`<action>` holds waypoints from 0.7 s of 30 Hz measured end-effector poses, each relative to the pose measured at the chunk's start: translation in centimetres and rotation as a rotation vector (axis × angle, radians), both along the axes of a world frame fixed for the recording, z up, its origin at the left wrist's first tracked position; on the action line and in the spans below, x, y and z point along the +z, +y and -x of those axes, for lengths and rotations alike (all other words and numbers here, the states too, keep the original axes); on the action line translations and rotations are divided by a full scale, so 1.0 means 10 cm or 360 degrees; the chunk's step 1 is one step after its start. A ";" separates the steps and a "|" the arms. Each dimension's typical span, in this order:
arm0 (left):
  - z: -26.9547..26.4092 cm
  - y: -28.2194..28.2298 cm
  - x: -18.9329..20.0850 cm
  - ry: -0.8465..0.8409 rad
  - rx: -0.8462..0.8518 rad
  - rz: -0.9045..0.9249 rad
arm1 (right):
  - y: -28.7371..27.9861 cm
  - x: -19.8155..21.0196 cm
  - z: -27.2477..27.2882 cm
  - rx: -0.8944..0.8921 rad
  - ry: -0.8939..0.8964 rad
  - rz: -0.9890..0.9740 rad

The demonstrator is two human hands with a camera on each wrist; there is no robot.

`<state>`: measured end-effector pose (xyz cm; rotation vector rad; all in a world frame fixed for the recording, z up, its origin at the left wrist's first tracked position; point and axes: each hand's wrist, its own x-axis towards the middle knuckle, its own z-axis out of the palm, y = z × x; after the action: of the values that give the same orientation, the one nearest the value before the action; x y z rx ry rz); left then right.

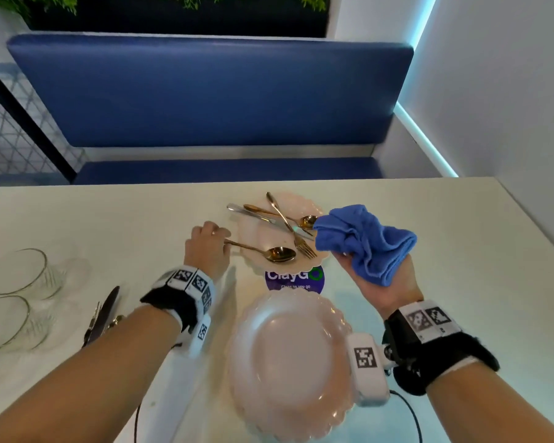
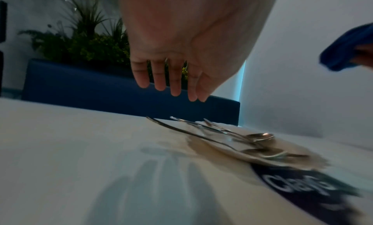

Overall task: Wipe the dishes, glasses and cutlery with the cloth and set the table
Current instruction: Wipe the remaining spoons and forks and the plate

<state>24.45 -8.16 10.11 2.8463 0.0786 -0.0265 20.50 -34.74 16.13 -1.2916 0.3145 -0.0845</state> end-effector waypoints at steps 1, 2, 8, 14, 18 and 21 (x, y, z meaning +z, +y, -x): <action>-0.14 0.02 0.01 0.0079 -0.0050 -0.0112 | 0.00 -0.01 0.06 -0.0068 0.0158 -0.0080; -0.26 0.04 0.00 0.0202 -0.0102 -0.0229 | -0.02 -0.18 0.06 -0.0002 0.0226 -0.0011; -0.50 0.10 -0.05 0.0690 -0.0183 -0.0426 | -0.01 -0.49 -0.11 0.0152 0.0439 -0.0135; -0.36 0.20 0.09 0.0974 -0.0175 0.0419 | -0.07 -0.56 -0.21 0.0112 0.0495 -0.1050; -0.26 0.15 0.22 0.1130 0.0155 0.1085 | 0.10 -0.72 -0.28 -0.0073 0.0536 -0.1122; -0.14 0.01 0.32 0.1126 0.0314 0.1479 | 0.33 -0.65 -0.30 0.0080 0.0528 -0.1046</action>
<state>25.84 -8.01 13.36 1.7793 0.3779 -0.7954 23.48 -31.48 9.64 -0.6538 0.5407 0.2619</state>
